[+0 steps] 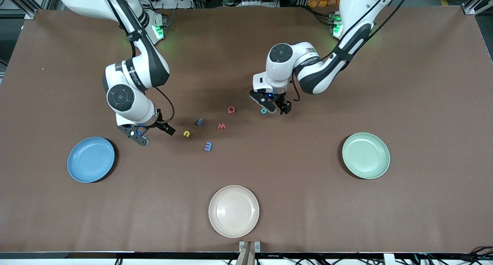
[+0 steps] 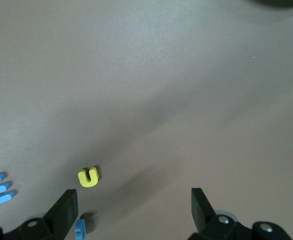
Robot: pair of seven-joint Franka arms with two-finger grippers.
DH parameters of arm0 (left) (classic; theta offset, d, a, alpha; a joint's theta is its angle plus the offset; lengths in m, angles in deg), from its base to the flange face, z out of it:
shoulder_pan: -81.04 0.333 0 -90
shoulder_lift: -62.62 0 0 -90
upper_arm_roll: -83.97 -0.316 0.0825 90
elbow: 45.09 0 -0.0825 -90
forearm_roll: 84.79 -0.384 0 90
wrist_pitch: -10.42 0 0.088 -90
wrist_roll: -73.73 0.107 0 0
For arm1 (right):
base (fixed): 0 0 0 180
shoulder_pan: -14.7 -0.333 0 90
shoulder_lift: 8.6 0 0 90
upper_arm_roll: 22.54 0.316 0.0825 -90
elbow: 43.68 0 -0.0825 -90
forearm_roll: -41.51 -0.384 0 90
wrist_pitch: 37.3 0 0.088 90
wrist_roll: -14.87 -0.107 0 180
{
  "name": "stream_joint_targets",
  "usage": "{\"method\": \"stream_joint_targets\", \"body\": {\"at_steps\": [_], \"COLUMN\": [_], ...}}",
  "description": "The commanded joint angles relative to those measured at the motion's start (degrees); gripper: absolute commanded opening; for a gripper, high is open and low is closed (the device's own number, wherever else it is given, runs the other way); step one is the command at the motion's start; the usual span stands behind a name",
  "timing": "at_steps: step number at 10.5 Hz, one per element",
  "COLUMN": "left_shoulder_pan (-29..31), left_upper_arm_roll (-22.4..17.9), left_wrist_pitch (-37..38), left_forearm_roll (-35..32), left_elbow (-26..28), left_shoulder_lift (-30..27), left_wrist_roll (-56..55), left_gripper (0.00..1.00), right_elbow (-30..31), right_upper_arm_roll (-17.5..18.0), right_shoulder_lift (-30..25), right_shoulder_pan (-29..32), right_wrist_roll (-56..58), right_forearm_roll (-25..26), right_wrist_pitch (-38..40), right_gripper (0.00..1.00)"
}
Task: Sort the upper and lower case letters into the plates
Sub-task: 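Grasp the teal R with the left gripper while the right gripper lowers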
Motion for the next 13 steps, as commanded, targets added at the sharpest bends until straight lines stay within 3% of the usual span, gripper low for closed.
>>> {"method": "stream_joint_targets", "body": {"at_steps": [1, 3, 5, 8, 11, 13], "left_shoulder_pan": [-2.57, -5.64, -5.92, -6.53, -6.71, -6.71], "left_upper_arm_roll": [-1.2, -4.62, -5.07, -5.16, -5.95, -6.04], "left_wrist_pitch": [-0.63, -1.68, -3.52, -3.53, -3.53, -3.53], "left_forearm_roll": [-2.4, -3.11, -3.54, -4.24, -4.6, -4.6], "left_elbow": [-1.91, -2.96, -3.31, -5.16, -5.25, -5.95], "left_shoulder_lift": [2.98, 3.78, 5.1, 7.12, 7.65, 8.0], "left_wrist_roll": [-2.78, -3.14, -3.84, -4.02, -4.02, -4.02], "left_gripper": [1.0, 1.0, 1.0, 1.0, 0.94, 0.83], "right_elbow": [4.15, 4.33, 4.33, 3.9, 2.49, 1.35], "right_upper_arm_roll": [0.28, 0.28, 0.28, 0.19, 0.28, 0.28], "right_shoulder_lift": [-0.12, 1.54, 3.65, 9.43, 10.34, 10.6], "right_shoulder_pan": [-1.26, -2.92, -4.51, -5.74, -5.31, -5.39], "right_wrist_roll": [-0.03, 1.9, 3.83, 4.72, 4.11, 3.84], "right_forearm_roll": [-0.13, -0.13, -0.13, 0.04, -0.04, -0.31], "right_wrist_pitch": [-7.1, -9.49, -12.22, -22.55, -18.24, -17.85], "right_gripper": [1.0, 1.0, 1.0, 1.0, 1.0, 1.0]}}
